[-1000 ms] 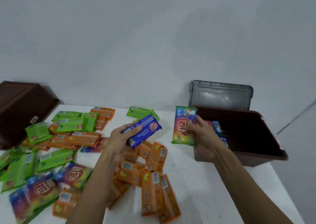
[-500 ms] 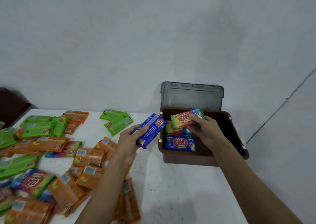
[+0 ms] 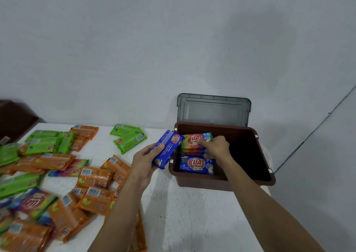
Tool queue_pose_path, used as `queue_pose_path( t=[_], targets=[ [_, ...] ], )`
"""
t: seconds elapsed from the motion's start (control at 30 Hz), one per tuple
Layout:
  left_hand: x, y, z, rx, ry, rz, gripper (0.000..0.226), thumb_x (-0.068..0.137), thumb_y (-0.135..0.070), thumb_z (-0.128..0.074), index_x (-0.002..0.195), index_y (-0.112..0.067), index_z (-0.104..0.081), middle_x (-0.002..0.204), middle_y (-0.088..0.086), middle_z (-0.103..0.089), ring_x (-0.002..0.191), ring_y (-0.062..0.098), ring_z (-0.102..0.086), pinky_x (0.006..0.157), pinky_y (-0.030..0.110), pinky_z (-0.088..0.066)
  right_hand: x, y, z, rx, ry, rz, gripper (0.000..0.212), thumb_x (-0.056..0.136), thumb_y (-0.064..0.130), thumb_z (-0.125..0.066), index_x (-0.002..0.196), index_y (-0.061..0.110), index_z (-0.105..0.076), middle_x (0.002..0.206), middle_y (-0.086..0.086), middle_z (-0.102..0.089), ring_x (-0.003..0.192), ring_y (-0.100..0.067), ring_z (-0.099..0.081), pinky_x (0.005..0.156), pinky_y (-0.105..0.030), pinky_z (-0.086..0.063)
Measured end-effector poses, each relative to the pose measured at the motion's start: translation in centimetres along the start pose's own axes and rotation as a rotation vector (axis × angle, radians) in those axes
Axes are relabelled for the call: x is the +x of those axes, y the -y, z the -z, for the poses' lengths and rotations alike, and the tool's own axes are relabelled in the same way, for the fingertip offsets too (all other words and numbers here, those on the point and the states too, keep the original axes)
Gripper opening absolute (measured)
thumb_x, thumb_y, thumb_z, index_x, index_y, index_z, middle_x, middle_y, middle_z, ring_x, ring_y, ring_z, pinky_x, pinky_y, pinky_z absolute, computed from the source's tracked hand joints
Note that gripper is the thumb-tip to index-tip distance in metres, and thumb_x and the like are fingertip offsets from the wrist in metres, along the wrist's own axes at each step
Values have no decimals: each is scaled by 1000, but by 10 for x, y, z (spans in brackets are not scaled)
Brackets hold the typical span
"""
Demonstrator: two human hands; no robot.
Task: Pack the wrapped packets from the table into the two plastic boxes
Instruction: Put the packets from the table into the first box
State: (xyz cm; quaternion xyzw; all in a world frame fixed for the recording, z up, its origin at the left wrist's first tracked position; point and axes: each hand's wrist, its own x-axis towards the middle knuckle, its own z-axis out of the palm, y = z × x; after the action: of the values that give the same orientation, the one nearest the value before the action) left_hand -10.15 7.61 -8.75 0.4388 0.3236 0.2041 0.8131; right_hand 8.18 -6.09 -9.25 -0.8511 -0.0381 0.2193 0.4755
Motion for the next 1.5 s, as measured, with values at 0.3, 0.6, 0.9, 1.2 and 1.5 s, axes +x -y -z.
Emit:
queue_pose_path(
  t=[0.3, 0.6, 0.9, 1.2, 1.5],
  targets=[
    [2, -3, -3, 71, -21, -22, 43, 75, -26, -74, 113, -10, -63, 104, 9, -73, 92, 19, -71, 65, 27, -58, -1, 1, 0, -390, -59, 125, 56, 81, 51, -72, 110, 6, -55, 99, -8, -63, 81, -20, -62, 69, -35, -56],
    [4, -15, -11, 232, -20, -83, 33, 77, -26, -76, 107, -16, -66, 96, 5, -74, 81, 15, -72, 61, 28, -57, -34, 6, 12, -329, -174, 514, 31, 95, 42, -57, 118, 21, -55, 115, 0, -55, 96, -10, -59, 65, -21, -45],
    [-2, -28, -32, 403, -18, -169, 25, 83, -35, -70, 103, -20, -65, 93, 2, -72, 76, 12, -71, 60, 24, -57, -70, 10, 2, -57, 215, 597, 31, 97, 36, -56, 125, 22, -60, 128, 4, -61, 110, -7, -59, 80, -21, -56],
    [-19, -41, -53, 338, 261, 29, 72, 89, -70, -25, 106, -18, -71, 99, 6, -74, 94, 18, -70, 70, 36, -57, -81, 18, 11, 360, 416, 140, 60, 81, 66, -55, 121, 22, -58, 116, -4, -68, 96, -21, -72, 79, -35, -61],
    [-16, -32, -55, 437, 262, -138, 65, 87, -64, -30, 114, -18, -67, 105, -2, -73, 103, 12, -67, 87, 32, -53, -76, 16, 31, 660, 301, -20, 22, 100, 29, -52, 113, 12, -55, 117, -16, -64, 97, -28, -69, 68, -41, -62]
  ],
)
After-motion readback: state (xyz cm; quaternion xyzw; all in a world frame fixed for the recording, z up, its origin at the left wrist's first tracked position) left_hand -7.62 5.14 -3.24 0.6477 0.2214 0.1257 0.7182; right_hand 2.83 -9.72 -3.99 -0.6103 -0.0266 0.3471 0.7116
